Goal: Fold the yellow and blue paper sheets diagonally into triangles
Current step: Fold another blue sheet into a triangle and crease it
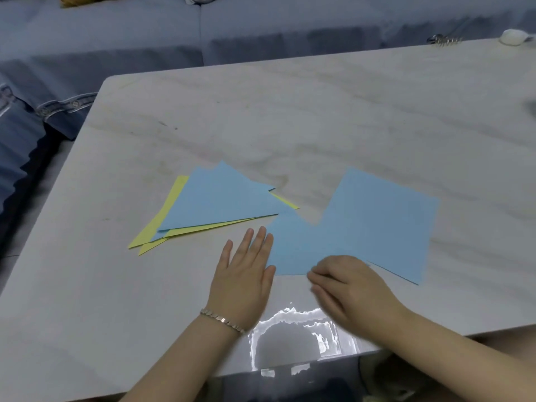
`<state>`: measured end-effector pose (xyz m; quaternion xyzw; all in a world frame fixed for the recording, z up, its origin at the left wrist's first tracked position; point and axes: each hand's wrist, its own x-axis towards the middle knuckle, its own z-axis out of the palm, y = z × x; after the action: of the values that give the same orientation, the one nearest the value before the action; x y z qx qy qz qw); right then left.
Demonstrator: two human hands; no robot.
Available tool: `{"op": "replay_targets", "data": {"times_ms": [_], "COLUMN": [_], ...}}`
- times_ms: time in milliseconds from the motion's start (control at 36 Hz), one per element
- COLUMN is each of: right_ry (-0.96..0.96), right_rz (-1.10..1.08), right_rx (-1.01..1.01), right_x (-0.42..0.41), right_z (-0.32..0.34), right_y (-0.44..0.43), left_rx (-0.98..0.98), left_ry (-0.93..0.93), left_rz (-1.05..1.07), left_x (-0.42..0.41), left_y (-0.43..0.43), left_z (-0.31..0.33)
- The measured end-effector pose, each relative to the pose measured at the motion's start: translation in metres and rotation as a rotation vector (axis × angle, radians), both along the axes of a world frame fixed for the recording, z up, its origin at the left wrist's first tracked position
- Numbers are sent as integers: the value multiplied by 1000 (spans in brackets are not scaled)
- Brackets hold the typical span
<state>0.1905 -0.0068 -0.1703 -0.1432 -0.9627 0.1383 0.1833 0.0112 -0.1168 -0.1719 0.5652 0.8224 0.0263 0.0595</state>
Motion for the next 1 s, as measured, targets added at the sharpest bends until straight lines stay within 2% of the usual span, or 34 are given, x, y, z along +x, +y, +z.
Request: {"op": "replay_targets", "data": {"times_ms": [278, 361, 444, 556, 667, 778, 889, 1000], "right_ry": [48, 61, 23, 9, -123, -229, -297, -423], "right_rz": [-154, -187, -230, -332, -459, -473, -456, -441], "right_rx": [9, 4, 20, 30, -21, -66, 26, 38], "right_x": [44, 55, 61, 59, 51, 44, 39, 35], "right_z": [3, 4, 8, 21, 26, 23, 31, 42], "right_y": [19, 25, 32, 44, 57, 60, 61, 58], "left_rx": [-38, -34, -127, -173, -200, -201, -47, 127], "left_ry": [-107, -146, -171, -298, -307, -356, -490, -481], "left_rz": [47, 129, 227, 339, 361, 374, 362, 320], "left_x": [1, 3, 1, -5, -8, -8, -9, -20], "left_y": [3, 7, 14, 25, 34, 34, 30, 30], "left_z": [12, 27, 38, 49, 51, 52, 49, 64]}}
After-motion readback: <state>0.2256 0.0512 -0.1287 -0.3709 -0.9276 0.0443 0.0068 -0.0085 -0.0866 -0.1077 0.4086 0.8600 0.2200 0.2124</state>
